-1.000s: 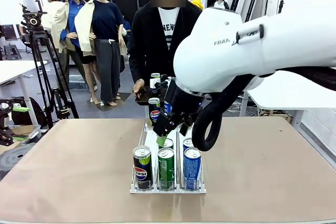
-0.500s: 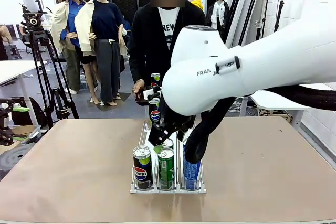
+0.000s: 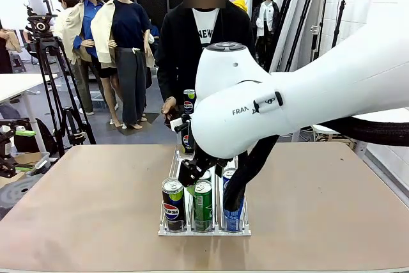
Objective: Retrieve and hand over the desired beverage to the person.
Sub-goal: Pick up another can of the same type that the person held from the Automatic Can Dispenser.
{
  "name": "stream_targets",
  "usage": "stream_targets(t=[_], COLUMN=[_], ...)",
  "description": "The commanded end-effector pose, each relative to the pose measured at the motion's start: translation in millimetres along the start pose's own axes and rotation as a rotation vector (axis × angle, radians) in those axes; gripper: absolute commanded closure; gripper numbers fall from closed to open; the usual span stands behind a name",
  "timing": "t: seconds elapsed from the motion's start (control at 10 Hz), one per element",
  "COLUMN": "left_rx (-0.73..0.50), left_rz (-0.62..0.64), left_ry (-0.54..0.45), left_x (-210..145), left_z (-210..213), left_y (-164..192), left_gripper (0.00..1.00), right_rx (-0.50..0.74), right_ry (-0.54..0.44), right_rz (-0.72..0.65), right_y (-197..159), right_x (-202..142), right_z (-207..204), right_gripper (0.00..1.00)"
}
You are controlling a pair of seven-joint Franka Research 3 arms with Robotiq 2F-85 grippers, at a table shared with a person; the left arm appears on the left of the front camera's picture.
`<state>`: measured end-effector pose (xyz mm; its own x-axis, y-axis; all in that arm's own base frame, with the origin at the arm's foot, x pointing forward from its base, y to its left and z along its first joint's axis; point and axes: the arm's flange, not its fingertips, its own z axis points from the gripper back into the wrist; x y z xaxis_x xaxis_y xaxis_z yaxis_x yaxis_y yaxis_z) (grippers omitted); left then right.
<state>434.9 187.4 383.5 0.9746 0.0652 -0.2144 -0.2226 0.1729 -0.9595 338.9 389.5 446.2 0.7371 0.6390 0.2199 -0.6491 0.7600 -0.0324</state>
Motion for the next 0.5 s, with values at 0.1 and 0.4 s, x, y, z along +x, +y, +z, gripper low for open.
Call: stream_targets(t=[0.1, 0.4], left_rx=[0.006, 0.006], left_rz=[-0.001, -0.001], left_ry=[0.001, 0.001], left_x=[-4.4, -4.4], left_z=[1.1, 1.1], left_y=[-1.2, -1.2], left_gripper=[0.00, 0.00], right_rx=[-0.050, -0.048], right_ry=[-0.015, 0.004], right_rz=[-0.043, -0.057], right_y=[12.0, 14.9], right_x=[15.5, 19.0], right_z=[-15.0, -22.7], right_gripper=[0.00, 0.00])
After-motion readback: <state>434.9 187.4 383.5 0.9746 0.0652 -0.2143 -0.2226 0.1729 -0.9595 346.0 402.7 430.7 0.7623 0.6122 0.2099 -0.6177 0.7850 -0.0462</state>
